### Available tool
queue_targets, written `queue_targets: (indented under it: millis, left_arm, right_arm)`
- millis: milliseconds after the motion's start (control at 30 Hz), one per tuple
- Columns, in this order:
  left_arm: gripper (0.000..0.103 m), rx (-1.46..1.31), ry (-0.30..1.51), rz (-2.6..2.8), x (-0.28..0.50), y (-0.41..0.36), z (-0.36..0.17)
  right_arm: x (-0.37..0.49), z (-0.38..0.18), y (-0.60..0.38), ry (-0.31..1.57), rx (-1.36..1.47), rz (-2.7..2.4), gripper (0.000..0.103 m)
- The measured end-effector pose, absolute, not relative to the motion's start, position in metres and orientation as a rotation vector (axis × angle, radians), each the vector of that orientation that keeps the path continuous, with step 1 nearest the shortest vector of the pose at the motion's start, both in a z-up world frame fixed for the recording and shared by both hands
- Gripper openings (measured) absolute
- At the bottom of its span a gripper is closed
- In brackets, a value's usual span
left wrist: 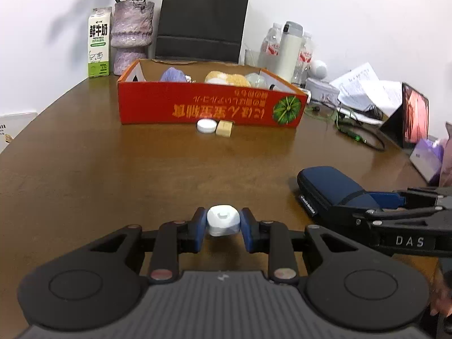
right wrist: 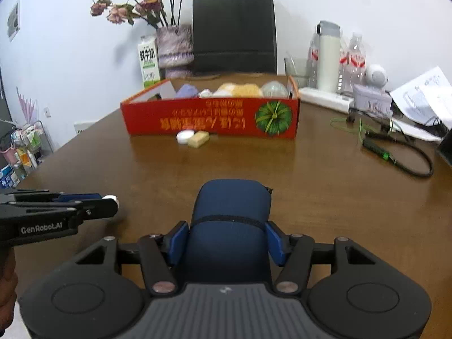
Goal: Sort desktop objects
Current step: 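Carry the white item and blue case into the cardboard box and open both tools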
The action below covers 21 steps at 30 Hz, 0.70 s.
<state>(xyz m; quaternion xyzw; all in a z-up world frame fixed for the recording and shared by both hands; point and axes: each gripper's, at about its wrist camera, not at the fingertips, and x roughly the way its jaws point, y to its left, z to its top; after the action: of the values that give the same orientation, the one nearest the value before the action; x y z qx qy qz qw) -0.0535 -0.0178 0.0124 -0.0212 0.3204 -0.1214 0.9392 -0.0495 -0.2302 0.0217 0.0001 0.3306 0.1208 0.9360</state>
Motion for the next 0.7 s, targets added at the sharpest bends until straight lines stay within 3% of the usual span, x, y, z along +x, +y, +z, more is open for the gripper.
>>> queue_targets:
  millis: [300, 333, 400, 433, 633, 700]
  left_arm:
    - [0.028, -0.002, 0.652, -0.24, -0.064, -0.013, 0.001]
    - [0.03, 0.003, 0.648, -0.243, -0.065, -0.014, 0.002]
    - [0.056, 0.0, 0.637, -0.239, -0.066, -0.013, 0.001]
    - [0.058, -0.006, 0.637, -0.238, -0.067, -0.012, 0.0]
    - [0.055, -0.009, 0.639, -0.248, -0.061, -0.013, -0.001]
    - [0.027, 0.01, 0.643, -0.249, -0.059, -0.015, 0.0]
  right_arm:
    - [-0.051, 0.019, -0.221, 0.683, -0.045, 0.22, 0.067]
    - [-0.051, 0.019, -0.221, 0.683, -0.045, 0.216, 0.068]
    - [-0.048, 0.019, -0.218, 0.688, -0.051, 0.207, 0.074]
    - [-0.048, 0.019, -0.218, 0.689, -0.054, 0.197, 0.076]
    - [-0.04, 0.015, -0.215, 0.71, -0.037, 0.2, 0.078]
    - [-0.037, 0.013, -0.214, 0.719, -0.036, 0.201, 0.075]
